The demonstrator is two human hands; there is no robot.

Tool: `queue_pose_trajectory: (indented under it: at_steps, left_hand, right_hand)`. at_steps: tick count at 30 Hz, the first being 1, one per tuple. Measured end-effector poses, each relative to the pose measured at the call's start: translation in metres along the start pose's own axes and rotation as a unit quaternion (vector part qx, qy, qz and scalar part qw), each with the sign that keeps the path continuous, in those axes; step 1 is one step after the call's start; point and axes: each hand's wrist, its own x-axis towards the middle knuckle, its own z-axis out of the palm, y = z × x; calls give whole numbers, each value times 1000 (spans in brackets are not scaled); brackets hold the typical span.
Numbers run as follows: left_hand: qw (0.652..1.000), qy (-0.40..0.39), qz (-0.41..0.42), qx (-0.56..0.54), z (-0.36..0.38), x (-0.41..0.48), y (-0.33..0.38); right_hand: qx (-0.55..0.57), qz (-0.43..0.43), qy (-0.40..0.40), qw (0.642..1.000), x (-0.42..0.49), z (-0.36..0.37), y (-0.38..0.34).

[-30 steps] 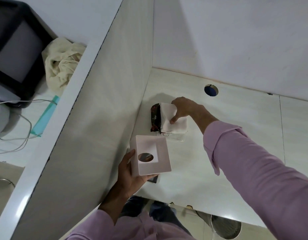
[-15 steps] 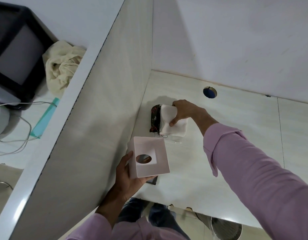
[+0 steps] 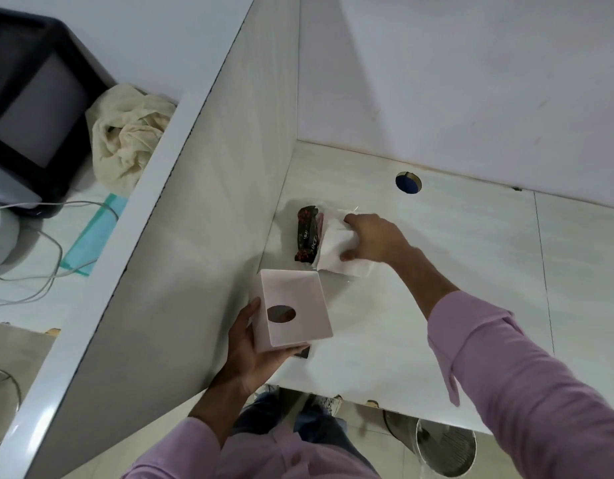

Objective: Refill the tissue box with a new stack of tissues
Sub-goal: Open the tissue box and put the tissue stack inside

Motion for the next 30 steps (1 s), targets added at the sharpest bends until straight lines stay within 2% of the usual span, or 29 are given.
queue_pose_trajectory:
  at_steps: [5, 8, 13, 17, 21, 24, 30]
  left_hand:
    - [999, -21, 7, 36, 7, -8, 0]
    - [998, -33, 10, 51, 11, -11, -2]
    - [998, -6, 3, 64, 19, -16, -9]
    - [998, -30, -17, 51, 17, -19, -17]
    - [992, -97, -43, 62, 18, -24, -25]
    - [989, -112, -64, 67, 19, -24, -29]
    - [991, -110, -49, 50, 32, -28, -26]
  right_hand:
    - [-29, 25, 51, 998, -35, 15, -7]
    - [-14, 24, 121, 992, -59, 17, -10]
    - [47, 29, 239, 969, -112, 2, -22]
    - [86, 27, 354, 931, -154, -16, -48]
    - [91, -84, 473, 873, -185, -14, -88]
    - [49, -131, 496, 857, -193, 10, -109]
    - [25, -92, 441, 893, -206, 47, -126]
